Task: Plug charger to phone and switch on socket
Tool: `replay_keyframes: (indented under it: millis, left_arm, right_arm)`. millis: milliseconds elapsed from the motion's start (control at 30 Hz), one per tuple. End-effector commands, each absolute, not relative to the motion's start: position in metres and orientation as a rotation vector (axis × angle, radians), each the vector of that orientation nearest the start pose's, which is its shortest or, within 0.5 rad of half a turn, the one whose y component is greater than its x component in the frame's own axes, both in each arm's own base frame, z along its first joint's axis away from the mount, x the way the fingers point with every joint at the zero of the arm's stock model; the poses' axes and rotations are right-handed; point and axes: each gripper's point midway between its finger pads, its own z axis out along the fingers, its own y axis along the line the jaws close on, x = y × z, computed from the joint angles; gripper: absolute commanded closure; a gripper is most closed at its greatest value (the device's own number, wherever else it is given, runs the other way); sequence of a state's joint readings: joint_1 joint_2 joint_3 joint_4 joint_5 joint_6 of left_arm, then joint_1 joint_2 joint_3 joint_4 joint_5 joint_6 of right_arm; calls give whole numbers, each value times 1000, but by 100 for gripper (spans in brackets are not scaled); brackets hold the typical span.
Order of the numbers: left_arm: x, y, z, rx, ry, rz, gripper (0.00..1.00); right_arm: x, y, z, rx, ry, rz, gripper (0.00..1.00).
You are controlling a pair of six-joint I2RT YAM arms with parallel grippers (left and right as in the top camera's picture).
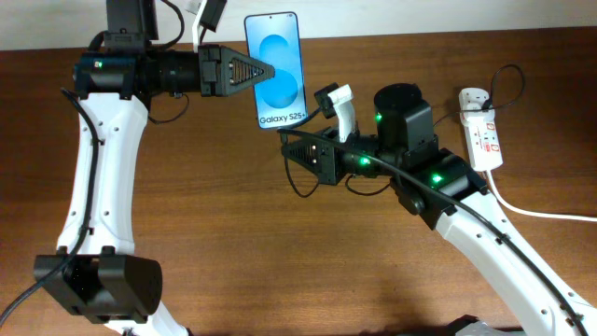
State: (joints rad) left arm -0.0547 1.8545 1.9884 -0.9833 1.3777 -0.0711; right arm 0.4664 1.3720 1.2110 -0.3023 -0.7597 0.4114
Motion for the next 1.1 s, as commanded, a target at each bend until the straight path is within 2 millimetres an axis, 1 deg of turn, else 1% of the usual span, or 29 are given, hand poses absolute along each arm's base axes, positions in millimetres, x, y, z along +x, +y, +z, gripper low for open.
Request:
replay_keyframes:
  millis: [0, 100, 167, 300, 400, 467, 533, 600, 700, 1067]
  left_arm:
    - [381, -190, 393, 658, 1914, -1707, 100]
    - [381, -189, 393, 672, 1903, -1696, 100]
    - [381, -189, 393, 682, 1895, -1687, 100]
    - [388, -174, 393, 642, 1894, -1662, 100]
    - [386, -174, 395, 645, 1887, -1676, 100]
    - [381, -175, 401, 665, 1852, -1726, 100]
    - [379, -179, 401, 677, 1851, -1733, 100]
    - [379, -180, 400, 680, 1852, -1727, 100]
    - [382, -180, 396, 669, 1875, -1696, 100]
    - [380, -180, 398, 675, 1864, -1715, 100]
  right_arm:
    - [305, 286, 314, -591, 2036, 1287, 96]
    - [304, 286, 314, -595, 2034, 1291, 96]
    - [299, 288, 317, -620, 2023, 1323, 96]
    - [298, 288, 316, -619, 2032, 1325, 96]
    - [298, 288, 315, -618, 2033, 1326, 96]
    - [298, 289, 316, -617, 2031, 1328, 96]
    - [298, 289, 316, -618, 2029, 1328, 96]
    - [297, 291, 322, -616, 2010, 1357, 96]
    - [297, 291, 322, -618, 2009, 1362, 96]
    - [297, 291, 322, -618, 2009, 1363, 96]
